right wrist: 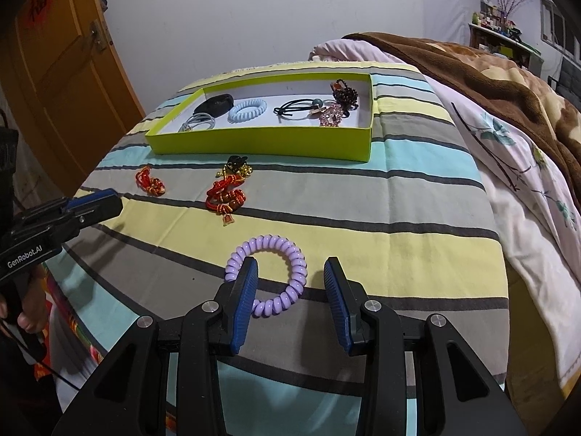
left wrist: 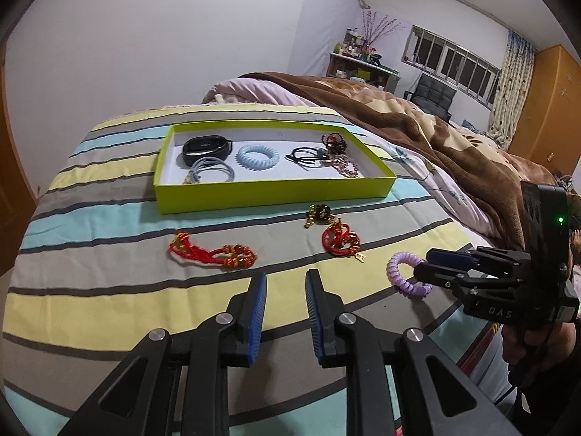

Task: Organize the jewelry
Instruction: 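Grasp the purple coil hair tie with the right tool while the left grasps the red knotted charm, then carry the purple coil and red charm with both tools over the box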

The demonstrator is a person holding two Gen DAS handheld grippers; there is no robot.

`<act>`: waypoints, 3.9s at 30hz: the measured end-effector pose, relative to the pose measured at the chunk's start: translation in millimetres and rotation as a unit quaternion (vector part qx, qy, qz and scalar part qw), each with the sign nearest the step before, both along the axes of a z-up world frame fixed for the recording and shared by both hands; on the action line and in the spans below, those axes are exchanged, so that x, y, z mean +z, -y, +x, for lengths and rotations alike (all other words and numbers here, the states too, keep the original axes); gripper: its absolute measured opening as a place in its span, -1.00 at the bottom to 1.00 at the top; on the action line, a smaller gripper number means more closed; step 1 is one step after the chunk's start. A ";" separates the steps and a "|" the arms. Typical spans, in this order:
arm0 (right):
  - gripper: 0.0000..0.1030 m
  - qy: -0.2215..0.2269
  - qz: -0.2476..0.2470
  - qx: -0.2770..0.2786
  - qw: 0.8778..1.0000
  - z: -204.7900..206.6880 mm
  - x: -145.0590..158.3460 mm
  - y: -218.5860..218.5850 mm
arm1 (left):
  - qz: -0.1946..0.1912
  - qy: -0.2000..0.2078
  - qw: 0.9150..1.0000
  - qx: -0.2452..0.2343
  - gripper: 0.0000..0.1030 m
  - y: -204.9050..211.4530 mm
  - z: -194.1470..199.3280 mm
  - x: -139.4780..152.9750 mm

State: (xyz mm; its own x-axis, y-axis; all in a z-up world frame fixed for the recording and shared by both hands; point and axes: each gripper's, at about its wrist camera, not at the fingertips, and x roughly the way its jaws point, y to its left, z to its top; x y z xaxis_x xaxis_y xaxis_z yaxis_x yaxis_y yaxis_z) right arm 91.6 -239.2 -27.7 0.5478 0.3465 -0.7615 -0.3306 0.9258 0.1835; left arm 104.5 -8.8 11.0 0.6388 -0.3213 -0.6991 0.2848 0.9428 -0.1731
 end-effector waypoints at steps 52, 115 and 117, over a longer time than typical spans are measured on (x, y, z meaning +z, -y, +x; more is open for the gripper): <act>-0.82 0.016 0.008 -0.024 1.000 4.3 -0.3 17.4 | 0.004 -0.033 0.999 -0.022 -0.84 48.9 37.4 -26.3; -0.81 0.039 -0.029 -0.046 0.998 145.3 20.8 -2.6 | -0.010 -0.054 0.997 -0.056 -0.83 57.9 162.3 -18.1; -0.81 0.034 -0.026 -0.049 0.998 146.8 19.1 -1.5 | -0.007 -0.058 0.997 -0.057 -0.83 60.2 163.6 -21.0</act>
State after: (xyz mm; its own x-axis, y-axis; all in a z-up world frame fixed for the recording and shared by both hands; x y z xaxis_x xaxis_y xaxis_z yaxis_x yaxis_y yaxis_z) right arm 238.4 -237.7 -8.6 0.6279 0.2507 -0.7368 -0.2485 0.9617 0.1155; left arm 268.2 -69.0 -10.0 0.5120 -0.3980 -0.7612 0.3678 0.9024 -0.2244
